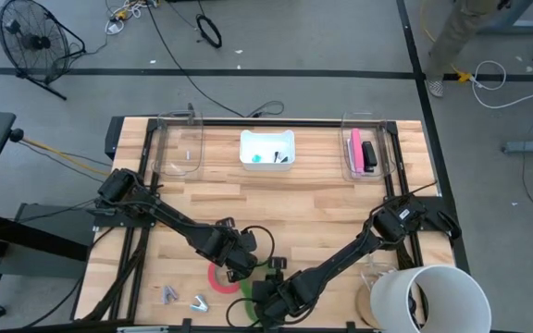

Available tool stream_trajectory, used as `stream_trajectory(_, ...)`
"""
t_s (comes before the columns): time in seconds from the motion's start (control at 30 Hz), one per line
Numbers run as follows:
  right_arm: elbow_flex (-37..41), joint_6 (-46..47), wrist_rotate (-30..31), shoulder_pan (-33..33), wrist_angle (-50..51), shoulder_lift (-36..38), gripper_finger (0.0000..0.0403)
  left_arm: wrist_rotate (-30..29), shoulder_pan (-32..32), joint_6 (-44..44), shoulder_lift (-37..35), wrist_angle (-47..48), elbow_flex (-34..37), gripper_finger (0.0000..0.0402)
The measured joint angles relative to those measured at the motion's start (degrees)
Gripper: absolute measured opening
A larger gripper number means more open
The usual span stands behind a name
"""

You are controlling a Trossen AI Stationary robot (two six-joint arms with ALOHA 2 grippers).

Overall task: Pick and place Stapler, Stapler remover, tape
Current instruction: Put the green tape into the left transparent bin

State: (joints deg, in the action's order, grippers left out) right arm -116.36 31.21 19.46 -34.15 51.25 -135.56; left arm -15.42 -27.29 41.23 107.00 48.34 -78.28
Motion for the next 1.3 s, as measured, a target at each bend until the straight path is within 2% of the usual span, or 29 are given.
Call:
stream_trajectory(0.1,0.0,1.1,0.1,0.3,1.9,0.6,0.0051,0.0,0.0,0.0,0.0,0.0,0.0,0.0192)
stream_trajectory(0.33,0.0,1.3,6.0,1.5,10.5,4.5,0.0051,-0.5,0.0,-0.2,0.0,-0.2,0.0,0.0192)
stream_trajectory(0.67,0.1,7.2,21.1,4.8,28.7,16.5,0.0051,-4.2,0.1,-3.1,-0.2,-0.9,-0.6,0.0192)
stream_trajectory(0.8,-0.1,13.2,29.3,5.7,36.5,21.0,0.0051,-10.4,0.0,-6.4,-1.0,-0.8,-2.3,0.0182)
stream_trajectory(0.97,0.0,17.2,37.5,5.7,38.7,25.4,0.0051,-21.4,-0.6,-10.6,-6.6,-3.6,-3.5,0.0153)
stream_trajectory(1.2,0.0,17.2,40.1,5.7,38.7,27.4,0.0051,-34.8,-4.0,-15.0,-18.7,-7.1,-3.5,0.0118)
stream_trajectory(1.3,0.0,16.6,40.2,5.9,38.7,27.5,0.0051,-36.8,-4.8,-16.3,-23.2,-9.0,-3.5,0.0118)
